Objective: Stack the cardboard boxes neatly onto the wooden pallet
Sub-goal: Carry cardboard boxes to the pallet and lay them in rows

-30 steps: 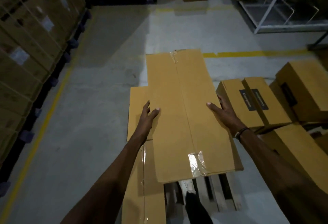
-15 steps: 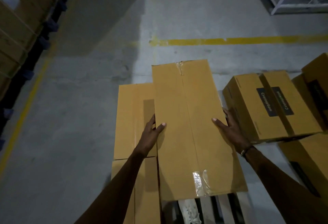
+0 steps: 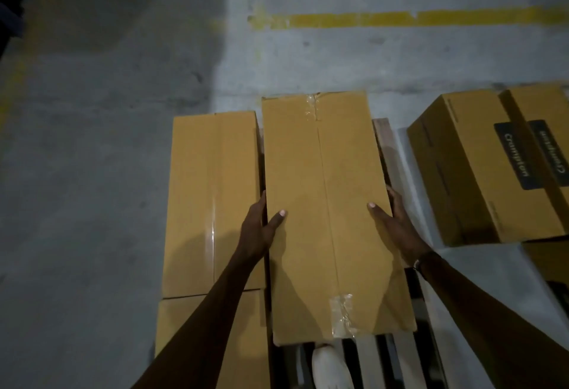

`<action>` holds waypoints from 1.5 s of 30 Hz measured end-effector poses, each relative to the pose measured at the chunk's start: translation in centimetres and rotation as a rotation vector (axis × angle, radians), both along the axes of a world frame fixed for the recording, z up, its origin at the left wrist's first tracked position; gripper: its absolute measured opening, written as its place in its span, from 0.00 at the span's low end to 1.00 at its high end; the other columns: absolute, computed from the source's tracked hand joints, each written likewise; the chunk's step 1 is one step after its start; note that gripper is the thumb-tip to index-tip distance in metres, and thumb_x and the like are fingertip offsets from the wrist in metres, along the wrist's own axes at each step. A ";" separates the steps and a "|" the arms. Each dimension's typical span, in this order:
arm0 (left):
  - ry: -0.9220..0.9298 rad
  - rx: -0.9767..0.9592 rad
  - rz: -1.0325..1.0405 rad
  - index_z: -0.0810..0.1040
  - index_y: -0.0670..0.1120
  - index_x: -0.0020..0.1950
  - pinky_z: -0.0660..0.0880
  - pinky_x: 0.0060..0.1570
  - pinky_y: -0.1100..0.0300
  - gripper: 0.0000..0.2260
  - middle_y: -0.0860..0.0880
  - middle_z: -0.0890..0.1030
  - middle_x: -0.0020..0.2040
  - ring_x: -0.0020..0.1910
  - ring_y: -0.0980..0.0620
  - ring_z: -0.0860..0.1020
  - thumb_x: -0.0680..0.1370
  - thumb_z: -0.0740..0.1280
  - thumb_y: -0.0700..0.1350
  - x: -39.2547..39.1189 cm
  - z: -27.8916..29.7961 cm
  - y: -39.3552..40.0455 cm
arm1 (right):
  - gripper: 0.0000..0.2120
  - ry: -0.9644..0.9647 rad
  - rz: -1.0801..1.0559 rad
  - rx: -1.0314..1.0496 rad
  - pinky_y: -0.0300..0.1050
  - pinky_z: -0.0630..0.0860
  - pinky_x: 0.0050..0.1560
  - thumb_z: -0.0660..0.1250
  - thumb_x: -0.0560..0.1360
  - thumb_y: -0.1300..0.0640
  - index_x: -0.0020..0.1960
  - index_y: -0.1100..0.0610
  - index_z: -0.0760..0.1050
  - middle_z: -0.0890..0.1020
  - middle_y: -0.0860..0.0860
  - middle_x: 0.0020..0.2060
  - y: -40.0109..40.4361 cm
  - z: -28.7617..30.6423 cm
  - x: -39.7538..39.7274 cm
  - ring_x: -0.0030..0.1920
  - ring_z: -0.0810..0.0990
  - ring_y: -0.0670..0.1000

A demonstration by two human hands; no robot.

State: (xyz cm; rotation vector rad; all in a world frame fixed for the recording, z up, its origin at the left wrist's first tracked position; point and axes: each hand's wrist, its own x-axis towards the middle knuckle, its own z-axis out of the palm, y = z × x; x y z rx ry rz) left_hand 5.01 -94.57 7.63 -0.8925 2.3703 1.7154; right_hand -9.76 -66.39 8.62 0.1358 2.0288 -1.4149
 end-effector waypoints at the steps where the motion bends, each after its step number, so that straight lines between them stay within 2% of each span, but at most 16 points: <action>1: 0.015 -0.055 -0.001 0.64 0.53 0.80 0.66 0.72 0.53 0.27 0.54 0.69 0.73 0.73 0.53 0.67 0.83 0.68 0.54 -0.3 -1.2 -0.3 | 0.39 -0.014 -0.009 0.005 0.57 0.65 0.77 0.69 0.78 0.39 0.83 0.39 0.54 0.65 0.46 0.81 -0.5 -1.1 -0.2 0.78 0.65 0.51; 2: 0.007 -0.107 -0.006 0.65 0.51 0.81 0.65 0.75 0.47 0.30 0.50 0.67 0.78 0.77 0.48 0.64 0.81 0.67 0.58 -0.6 -2.6 -0.7 | 0.38 -0.019 -0.015 -0.003 0.57 0.65 0.77 0.69 0.79 0.41 0.83 0.40 0.54 0.65 0.46 0.80 -1.0 -2.3 -0.3 0.78 0.66 0.50; 4: -0.105 -0.171 -0.012 0.62 0.50 0.83 0.55 0.79 0.37 0.39 0.45 0.55 0.85 0.84 0.41 0.52 0.76 0.63 0.66 -0.9 -5.0 -1.5 | 0.35 -0.007 -0.017 -0.012 0.50 0.66 0.74 0.68 0.82 0.46 0.83 0.43 0.55 0.65 0.45 0.79 -1.8 -4.5 -0.6 0.76 0.66 0.48; 6: -0.174 -0.234 -0.042 0.59 0.50 0.84 0.48 0.78 0.34 0.42 0.45 0.47 0.86 0.84 0.39 0.43 0.75 0.60 0.69 -1.0 -7.3 -2.4 | 0.33 0.011 -0.007 0.000 0.47 0.66 0.71 0.66 0.84 0.50 0.84 0.45 0.55 0.66 0.45 0.78 -2.6 -6.5 -0.9 0.75 0.66 0.48; 9: -0.166 -0.305 -0.082 0.57 0.52 0.85 0.42 0.78 0.34 0.41 0.45 0.42 0.86 0.84 0.40 0.38 0.76 0.57 0.70 -0.8 -9.9 -3.2 | 0.32 0.032 0.011 0.014 0.45 0.65 0.69 0.66 0.84 0.51 0.83 0.45 0.55 0.68 0.44 0.73 -3.3 -9.0 -1.1 0.72 0.67 0.47; 14: -0.184 -0.344 -0.098 0.55 0.52 0.85 0.40 0.78 0.35 0.40 0.46 0.42 0.86 0.84 0.42 0.39 0.77 0.54 0.70 -0.6 -13.3 -3.0 | 0.33 0.026 0.013 -0.015 0.46 0.65 0.71 0.66 0.84 0.50 0.83 0.45 0.55 0.67 0.41 0.74 -3.6 -12.3 -1.1 0.74 0.66 0.46; 20: -0.133 -0.454 -0.096 0.53 0.53 0.86 0.40 0.79 0.39 0.35 0.50 0.42 0.86 0.84 0.47 0.39 0.81 0.52 0.66 0.5 -15.7 -2.9 | 0.35 0.011 0.026 -0.026 0.56 0.63 0.79 0.66 0.83 0.48 0.84 0.46 0.52 0.64 0.47 0.81 -4.1 -14.1 -1.9 0.78 0.65 0.50; 22: -0.127 -0.481 -0.103 0.52 0.53 0.86 0.41 0.79 0.39 0.34 0.50 0.41 0.86 0.84 0.47 0.38 0.82 0.52 0.65 0.7 -16.4 -3.1 | 0.33 0.006 0.036 -0.020 0.51 0.64 0.76 0.64 0.85 0.49 0.84 0.47 0.51 0.64 0.46 0.80 -4.5 -14.5 -2.1 0.76 0.65 0.48; 24: -0.129 -0.518 -0.113 0.51 0.54 0.86 0.40 0.79 0.39 0.34 0.50 0.40 0.86 0.84 0.47 0.37 0.82 0.52 0.65 0.8 -17.0 -3.1 | 0.32 0.007 0.050 -0.018 0.46 0.63 0.70 0.62 0.86 0.50 0.85 0.47 0.50 0.64 0.42 0.74 -4.8 -14.9 -2.3 0.73 0.64 0.45; 28: -0.132 -0.592 -0.118 0.50 0.55 0.86 0.40 0.79 0.41 0.33 0.51 0.40 0.85 0.84 0.48 0.36 0.83 0.52 0.65 1.0 -17.9 -2.9 | 0.33 0.012 0.066 -0.009 0.43 0.60 0.69 0.61 0.86 0.50 0.85 0.48 0.48 0.63 0.41 0.70 -5.0 -15.7 -2.6 0.71 0.62 0.43; 33: -0.145 -0.649 -0.135 0.47 0.56 0.86 0.41 0.79 0.40 0.31 0.49 0.40 0.86 0.84 0.44 0.38 0.86 0.54 0.62 1.0 -17.9 -2.4 | 0.33 0.029 0.097 0.019 0.45 0.61 0.71 0.62 0.86 0.46 0.85 0.47 0.49 0.65 0.41 0.73 -4.8 -15.8 -2.6 0.72 0.64 0.44; 37: -0.152 -0.678 -0.207 0.46 0.57 0.86 0.41 0.79 0.38 0.29 0.46 0.39 0.85 0.84 0.40 0.38 0.87 0.54 0.59 1.1 -17.2 -2.3 | 0.29 0.038 0.067 0.033 0.49 0.63 0.77 0.62 0.85 0.45 0.83 0.47 0.56 0.69 0.45 0.76 -4.2 -15.9 -1.4 0.74 0.68 0.47; 42: -0.148 -0.679 -0.366 0.45 0.57 0.85 0.41 0.79 0.38 0.33 0.47 0.38 0.85 0.83 0.42 0.37 0.85 0.54 0.64 4.0 -16.8 -1.9 | 0.27 0.016 0.052 0.040 0.50 0.67 0.73 0.61 0.86 0.46 0.83 0.46 0.58 0.73 0.44 0.71 -2.2 -15.5 2.5 0.71 0.71 0.49; 45: -0.139 -0.670 -0.426 0.44 0.57 0.85 0.41 0.79 0.37 0.37 0.49 0.37 0.85 0.83 0.43 0.35 0.80 0.49 0.71 6.9 -16.9 -1.0 | 0.27 -0.024 0.044 0.064 0.57 0.71 0.71 0.62 0.85 0.43 0.81 0.43 0.59 0.75 0.46 0.69 -0.4 -15.3 5.5 0.68 0.76 0.52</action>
